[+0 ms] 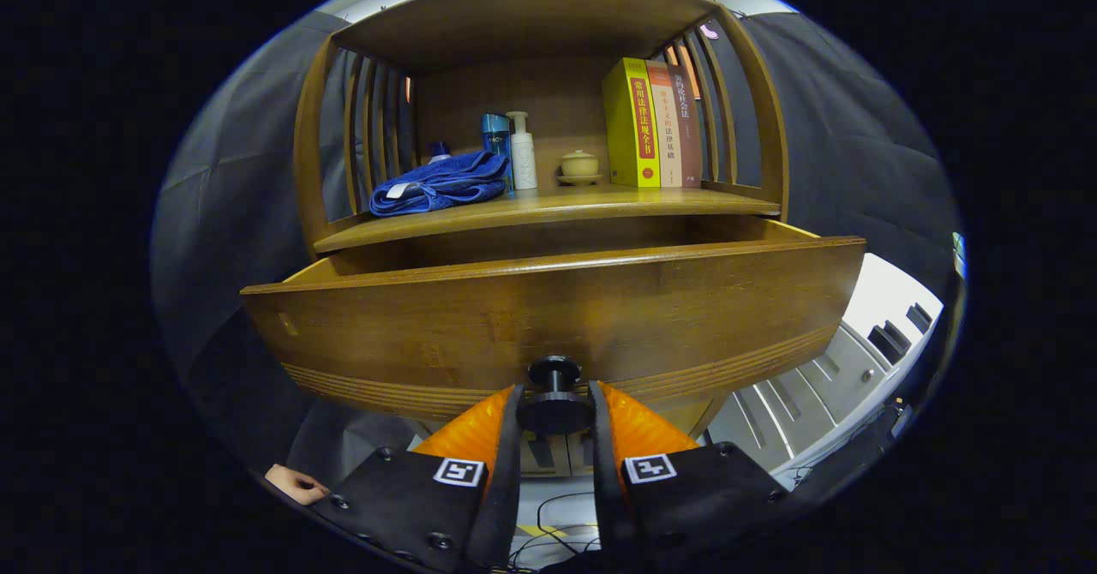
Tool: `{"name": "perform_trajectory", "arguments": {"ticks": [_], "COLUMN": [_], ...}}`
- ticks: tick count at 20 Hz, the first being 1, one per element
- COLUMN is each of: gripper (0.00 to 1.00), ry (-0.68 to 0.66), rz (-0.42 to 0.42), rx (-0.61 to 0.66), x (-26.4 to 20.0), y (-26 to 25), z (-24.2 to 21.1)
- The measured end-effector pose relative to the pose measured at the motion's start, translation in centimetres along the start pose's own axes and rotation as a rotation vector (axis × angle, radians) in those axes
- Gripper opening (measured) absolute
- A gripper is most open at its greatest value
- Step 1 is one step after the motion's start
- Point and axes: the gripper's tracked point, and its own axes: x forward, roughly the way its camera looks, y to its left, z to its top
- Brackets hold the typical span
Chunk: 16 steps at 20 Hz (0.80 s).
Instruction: Pull open the drawer, take out the items inside it, and place them on the countertop above the cabinet.
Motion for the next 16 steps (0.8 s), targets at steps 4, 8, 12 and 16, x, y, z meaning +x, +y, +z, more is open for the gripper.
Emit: {"name": "perform_trajectory", "arguments": {"ticks": [4,8,12,16], "gripper": [0.46,0.46,0.46,0.46], "ry": [0.041,0.064,0.087,0.098], "rz": [0.004,0.014,0.015,0.008], "rx": [0.003,0.001,0.002,-0.006], "x": [-2.2,-4.3,-5.8,-6.6], "y": [0.0,0.0,-0.1,-0.4], "z": [-1.8,-2.8,-3.9,-4.4]}}
